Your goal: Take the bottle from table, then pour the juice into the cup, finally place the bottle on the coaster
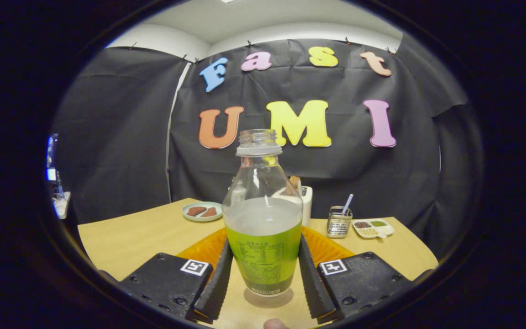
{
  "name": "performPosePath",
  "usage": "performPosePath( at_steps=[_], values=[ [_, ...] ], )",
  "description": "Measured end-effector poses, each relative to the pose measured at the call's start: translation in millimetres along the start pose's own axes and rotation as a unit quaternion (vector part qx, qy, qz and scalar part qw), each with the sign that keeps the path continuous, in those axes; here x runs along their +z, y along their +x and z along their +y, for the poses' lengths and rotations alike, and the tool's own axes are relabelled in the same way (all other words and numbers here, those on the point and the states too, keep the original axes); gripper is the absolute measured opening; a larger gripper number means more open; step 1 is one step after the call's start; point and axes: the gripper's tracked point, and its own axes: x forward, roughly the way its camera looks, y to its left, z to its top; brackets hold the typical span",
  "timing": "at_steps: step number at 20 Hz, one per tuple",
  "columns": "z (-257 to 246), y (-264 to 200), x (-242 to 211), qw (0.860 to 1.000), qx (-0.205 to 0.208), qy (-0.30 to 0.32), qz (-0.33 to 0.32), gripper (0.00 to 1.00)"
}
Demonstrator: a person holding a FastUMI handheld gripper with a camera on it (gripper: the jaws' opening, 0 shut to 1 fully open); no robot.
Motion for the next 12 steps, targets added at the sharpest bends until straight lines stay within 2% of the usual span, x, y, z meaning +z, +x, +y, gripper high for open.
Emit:
performPosePath(
  at_steps=[5, 12],
  values=[
    [-2.8, 24.5, -40.8, 0.999, -0.001, 0.004, 0.032, 0.75],
    [-8.9, 44.0, -72.1, 0.999, -0.006, 0.012, 0.050, 0.77]
  ],
)
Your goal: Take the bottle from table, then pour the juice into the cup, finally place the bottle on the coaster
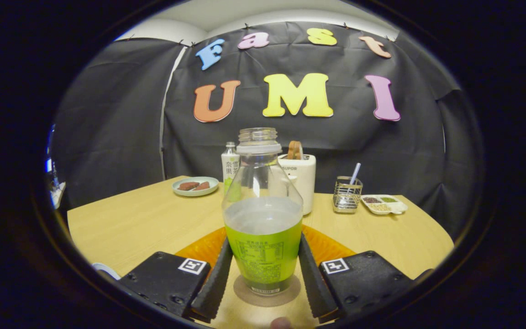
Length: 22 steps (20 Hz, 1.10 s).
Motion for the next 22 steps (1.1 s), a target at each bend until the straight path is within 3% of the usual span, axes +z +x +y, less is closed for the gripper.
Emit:
performPosePath(
  at_steps=[9, 12, 17, 22],
  values=[
    [-4.6, 1.1, -10.3, 1.000, -0.009, 0.007, 0.001, 0.82],
    [-1.0, -5.1, -9.1, 1.000, -0.009, 0.004, -0.002, 1.00],
    [3.6, -25.1, 0.7, 1.000, -0.018, 0.007, -0.009, 1.00],
    [-1.4, -76.7, 13.7, 0.998, -0.049, 0.019, -0.028, 1.00]
  ],
)
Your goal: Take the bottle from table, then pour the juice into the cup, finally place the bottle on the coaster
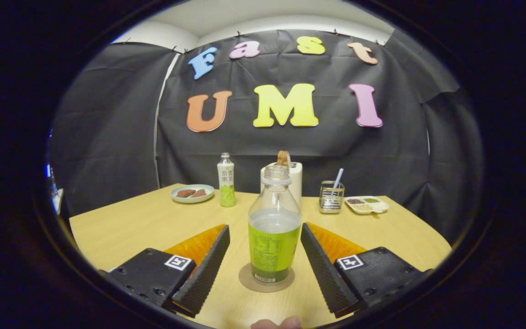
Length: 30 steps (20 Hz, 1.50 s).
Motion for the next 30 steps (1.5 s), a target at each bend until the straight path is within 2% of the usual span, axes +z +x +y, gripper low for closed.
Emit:
performPosePath(
  at_steps=[8, 14, 19, 25, 30],
  values=[
    [0.9, -111.1, 5.8, 0.996, -0.076, -0.003, -0.039, 1.00],
    [24.3, -176.0, -14.5, 0.995, -0.078, 0.006, -0.064, 1.00],
    [36.3, -193.9, -31.5, 0.993, -0.082, -0.011, -0.089, 1.00],
    [42.7, -192.1, -63.2, 0.993, -0.078, 0.012, -0.092, 1.00],
    [51.2, -192.4, -70.9, 0.989, -0.081, -0.027, -0.118, 1.00]
  ],
)
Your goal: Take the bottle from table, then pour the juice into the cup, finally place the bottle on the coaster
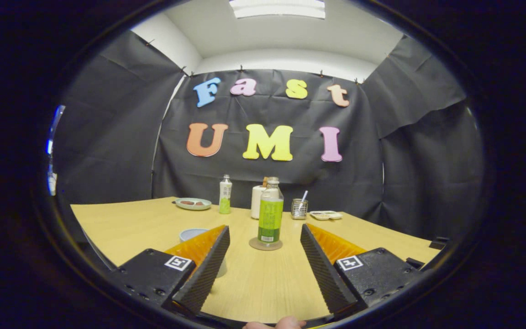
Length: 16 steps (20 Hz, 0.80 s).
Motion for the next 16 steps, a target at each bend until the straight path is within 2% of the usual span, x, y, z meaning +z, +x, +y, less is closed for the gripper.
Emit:
performPosePath(
  at_steps=[9, 16],
  values=[
    [6.8, 4.0, -10.1, 1.000, 0.000, -0.019, -0.004, 1.00],
    [9.8, 10.1, -16.5, 1.000, 0.002, -0.006, 0.007, 1.00]
  ],
)
